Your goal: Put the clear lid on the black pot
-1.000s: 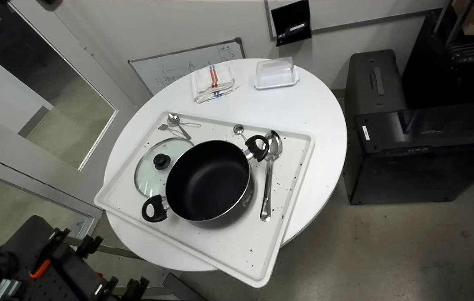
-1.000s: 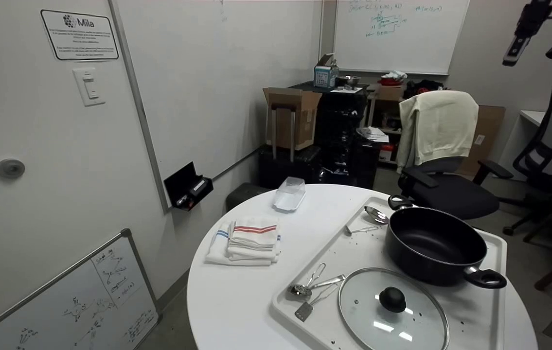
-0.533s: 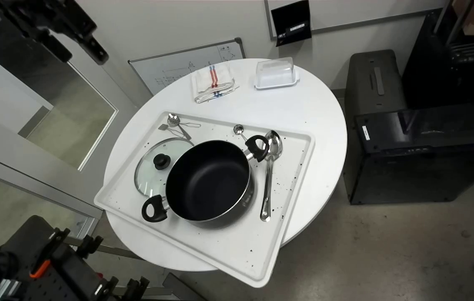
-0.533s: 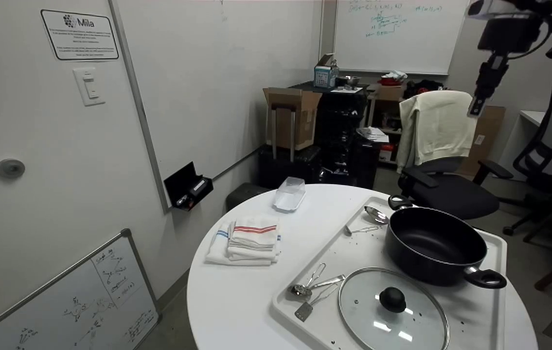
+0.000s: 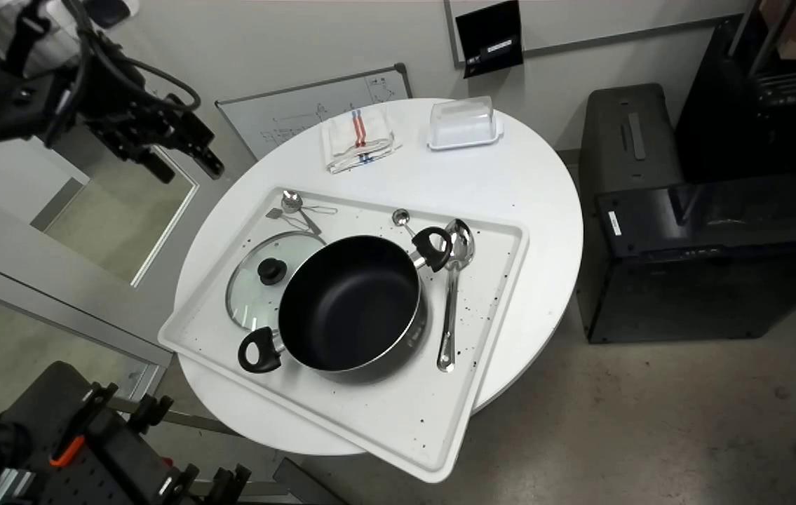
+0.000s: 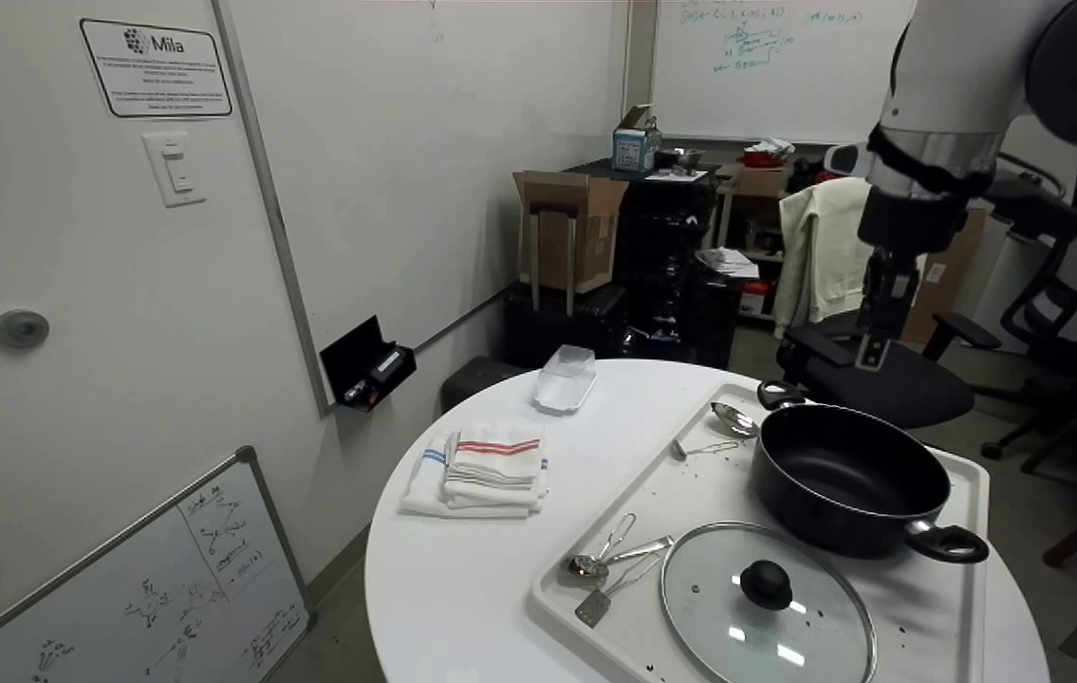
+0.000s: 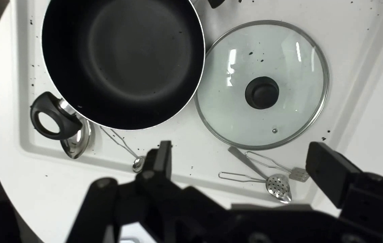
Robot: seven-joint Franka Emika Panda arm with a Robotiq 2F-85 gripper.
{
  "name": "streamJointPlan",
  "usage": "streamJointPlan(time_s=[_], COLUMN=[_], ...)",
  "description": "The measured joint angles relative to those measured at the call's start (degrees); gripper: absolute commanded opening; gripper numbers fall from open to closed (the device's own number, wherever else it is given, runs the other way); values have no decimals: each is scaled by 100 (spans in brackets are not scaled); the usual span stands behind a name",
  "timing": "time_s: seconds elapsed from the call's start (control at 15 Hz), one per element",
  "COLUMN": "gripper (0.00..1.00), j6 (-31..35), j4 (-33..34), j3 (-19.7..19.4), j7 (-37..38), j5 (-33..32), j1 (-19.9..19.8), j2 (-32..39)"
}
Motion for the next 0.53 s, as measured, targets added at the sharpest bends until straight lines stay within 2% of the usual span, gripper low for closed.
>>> streamJointPlan(time_s=[0.53], gripper=[100], j6=[982], j4=[203], j3=[2], j7=[763], j5=[-914], j1=[391], j2=[1485])
